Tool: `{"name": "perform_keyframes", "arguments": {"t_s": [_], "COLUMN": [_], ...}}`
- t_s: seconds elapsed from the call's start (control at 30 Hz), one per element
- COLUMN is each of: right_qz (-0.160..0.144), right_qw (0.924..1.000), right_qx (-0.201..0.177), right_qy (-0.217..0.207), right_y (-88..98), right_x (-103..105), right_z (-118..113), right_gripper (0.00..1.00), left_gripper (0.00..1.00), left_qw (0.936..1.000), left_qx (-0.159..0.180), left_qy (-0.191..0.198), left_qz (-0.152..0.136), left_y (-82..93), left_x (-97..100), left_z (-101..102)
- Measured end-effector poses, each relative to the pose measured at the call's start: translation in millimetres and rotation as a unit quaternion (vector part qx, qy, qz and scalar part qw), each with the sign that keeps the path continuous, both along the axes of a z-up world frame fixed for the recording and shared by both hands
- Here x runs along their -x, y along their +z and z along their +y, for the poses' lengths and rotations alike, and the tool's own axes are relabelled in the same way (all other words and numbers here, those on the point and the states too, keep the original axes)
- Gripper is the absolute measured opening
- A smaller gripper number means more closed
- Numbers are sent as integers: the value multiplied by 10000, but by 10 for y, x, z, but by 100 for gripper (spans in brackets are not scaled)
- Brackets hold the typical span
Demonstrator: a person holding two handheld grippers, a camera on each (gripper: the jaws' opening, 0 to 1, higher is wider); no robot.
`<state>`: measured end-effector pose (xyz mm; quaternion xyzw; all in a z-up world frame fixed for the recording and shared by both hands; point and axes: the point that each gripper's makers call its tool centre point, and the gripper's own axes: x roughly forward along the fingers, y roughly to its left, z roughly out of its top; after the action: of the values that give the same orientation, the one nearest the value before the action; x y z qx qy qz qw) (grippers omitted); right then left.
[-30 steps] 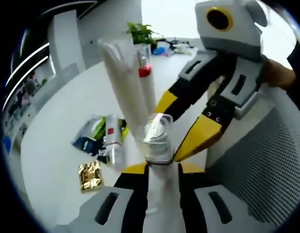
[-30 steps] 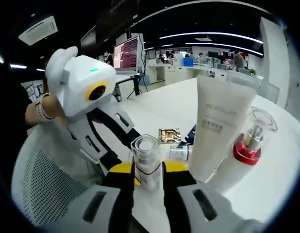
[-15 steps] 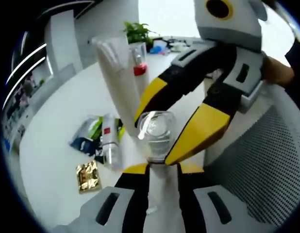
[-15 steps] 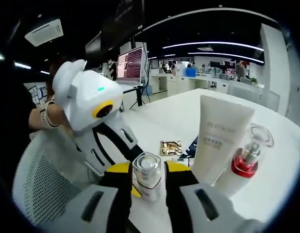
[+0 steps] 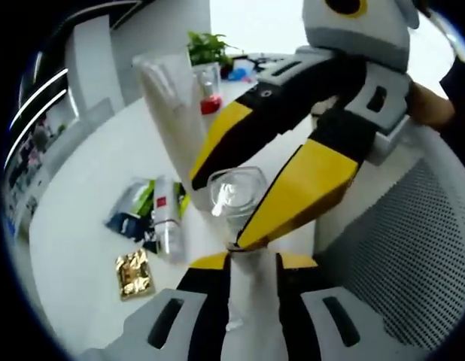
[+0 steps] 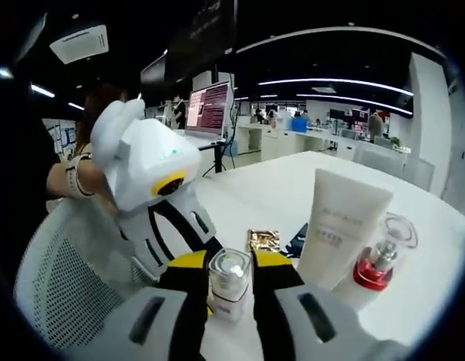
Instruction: Arrange the skincare products in the storage area until every visible bottle or jar stands upright without overlapping.
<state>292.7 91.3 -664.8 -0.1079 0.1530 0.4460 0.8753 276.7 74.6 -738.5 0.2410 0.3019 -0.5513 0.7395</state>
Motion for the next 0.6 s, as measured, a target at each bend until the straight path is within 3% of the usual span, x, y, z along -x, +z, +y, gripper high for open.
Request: {"name": "perform_keyframes", "arguments": {"t_s": [0.27,0.37,0.6], "right_qz": [-96,-259,-131], "right_qw": [9999,9994,9990], "right_qx": [53,106,-43], "right_qy": [118,190,432], "right_y": [-6,14,16], "right_x": [-10,-18,-8], "right_z": [22,31,31], "right_gripper": [22,23,25], "left_gripper": [21,21,23], "left_qw": [10000,10000,9999], "left_qx": [-45,-54,-79], "left_qy": [-59,-76,-77], "left_qz": [-21,-15,-23], "left_y": [-6,-10,-15], "left_x": [13,18,12], "left_z": [3,5,23]}}
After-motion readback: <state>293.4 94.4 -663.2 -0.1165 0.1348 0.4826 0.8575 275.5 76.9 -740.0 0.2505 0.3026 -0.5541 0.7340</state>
